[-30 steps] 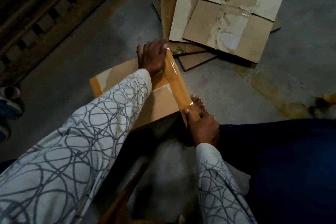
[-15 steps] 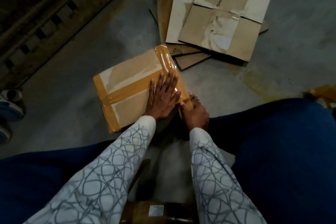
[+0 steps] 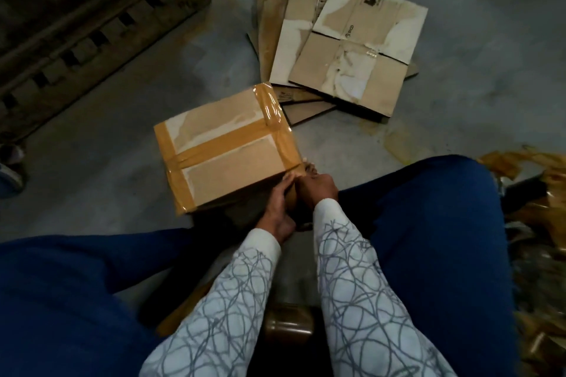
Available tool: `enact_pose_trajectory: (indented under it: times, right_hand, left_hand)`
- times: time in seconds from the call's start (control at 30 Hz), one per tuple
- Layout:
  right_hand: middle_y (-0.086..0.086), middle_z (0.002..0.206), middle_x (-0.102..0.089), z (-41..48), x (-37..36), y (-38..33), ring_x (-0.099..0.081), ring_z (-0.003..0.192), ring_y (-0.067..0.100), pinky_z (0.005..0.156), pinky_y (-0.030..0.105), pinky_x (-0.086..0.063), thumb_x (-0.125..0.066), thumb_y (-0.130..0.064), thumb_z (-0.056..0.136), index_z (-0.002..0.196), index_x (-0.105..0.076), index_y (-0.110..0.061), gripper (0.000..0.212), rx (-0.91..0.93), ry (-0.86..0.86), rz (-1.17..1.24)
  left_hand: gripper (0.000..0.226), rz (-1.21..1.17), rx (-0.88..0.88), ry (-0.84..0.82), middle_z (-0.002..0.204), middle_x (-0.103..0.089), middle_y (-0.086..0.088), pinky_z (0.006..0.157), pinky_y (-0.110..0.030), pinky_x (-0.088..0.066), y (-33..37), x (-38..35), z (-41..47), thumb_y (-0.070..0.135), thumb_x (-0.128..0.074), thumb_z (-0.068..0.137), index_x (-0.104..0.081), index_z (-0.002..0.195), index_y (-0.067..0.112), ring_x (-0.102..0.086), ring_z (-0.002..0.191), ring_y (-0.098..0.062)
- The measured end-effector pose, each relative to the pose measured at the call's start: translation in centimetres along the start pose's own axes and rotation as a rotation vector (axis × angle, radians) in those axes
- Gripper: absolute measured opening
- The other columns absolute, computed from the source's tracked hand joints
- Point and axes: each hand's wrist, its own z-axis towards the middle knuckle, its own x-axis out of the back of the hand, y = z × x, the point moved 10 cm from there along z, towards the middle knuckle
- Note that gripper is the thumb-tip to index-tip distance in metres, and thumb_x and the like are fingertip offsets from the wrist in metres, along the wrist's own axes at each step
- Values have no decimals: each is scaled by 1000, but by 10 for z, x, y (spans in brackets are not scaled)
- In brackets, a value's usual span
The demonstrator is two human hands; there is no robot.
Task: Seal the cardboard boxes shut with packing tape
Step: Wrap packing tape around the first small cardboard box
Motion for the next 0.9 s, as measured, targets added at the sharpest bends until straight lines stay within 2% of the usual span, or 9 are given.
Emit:
enact_pose_trajectory:
  times: [0.13, 0.27, 0.37, 0.43, 0.53, 0.67, 0.73, 0.8, 0.9]
  right_hand:
    - [16, 148, -50, -13, 4, -4, -47, 136, 32, 113, 39, -39, -54, -32, 96, 145, -50, -10, 54, 28, 13, -125]
    - [19, 133, -61, -22, 32, -9, -56, 124, 35, 101, 34, -44, -43, -31, 104, 128, -62, -6, 39, 30, 136, -118]
    - [17, 122, -64, -32, 42, -26, -59, 116, 35, 90, 34, -45, -46, -25, 104, 122, -62, -18, 24, 141, 146, -176]
    - [12, 105, -63, -36, 48, -32, -62, 98, 33, 76, 32, -43, -50, -24, 102, 112, -49, -29, 11, 205, 192, -158]
    - [11, 94, -61, -39, 53, -35, -62, 87, 34, 72, 34, -41, -50, -32, 102, 115, -31, -27, 23, 246, 259, -151]
    - [17, 113, -65, -34, 64, -49, -62, 106, 37, 82, 36, -48, -57, -27, 99, 124, -53, -10, 31, 238, 250, -325]
    - [14, 110, -68, -31, 70, -64, -65, 104, 33, 85, 33, -52, -60, -19, 96, 114, -69, -14, 21, 302, 249, -420]
    - [11, 103, -72, -32, 73, -81, -68, 98, 30, 84, 33, -55, -64, -15, 92, 106, -75, -17, 17, 400, 268, -498]
    - [6, 94, -73, -29, 70, -96, -70, 89, 24, 80, 32, -57, -70, -17, 90, 99, -77, -17, 11, 468, 266, -537]
  left_hand:
    - [42, -19, 86, 47, 115, -72, -17, 92, -39, -54, 0, -2, -3, 36, -61, 87, -74, 115, 8, -67, 109, -34]
    - [27, 83, 12, 82, 72, -71, -11, 57, -28, -56, 16, -9, -10, 33, -54, 94, -66, 103, 10, -68, 59, -25]
    - [18, 72, -83, 170, 93, -67, -14, 76, -37, -54, 22, -5, -9, 26, -53, 97, -64, 98, 13, -66, 82, -31]
    - [25, 106, -128, 131, 102, -62, -7, 81, -37, -54, 20, -10, -4, 22, -50, 101, -63, 117, 8, -65, 102, -35]
    - [20, 90, -165, 153, 83, -61, 4, 64, -28, -50, 17, -12, -14, 17, -50, 102, -65, 112, 10, -63, 80, -19]
    - [16, 30, -168, 191, 76, -68, 3, 75, -34, -53, 6, -1, -7, 21, -54, 102, -64, 109, 12, -62, 82, -21]
    - [19, 54, -189, 267, 102, -67, -5, 85, -37, -53, 3, 10, -5, 28, -59, 99, -61, 114, 18, -60, 103, -29]
    - [43, 268, -239, 293, 150, -39, -11, 105, -49, -44, 5, 17, 0, 40, -60, 97, -56, 133, 17, -41, 135, -33]
    - [64, 383, -239, 225, 166, -1, -5, 109, -44, -36, 10, 20, 7, 50, -56, 97, -39, 153, 24, -20, 149, -33]
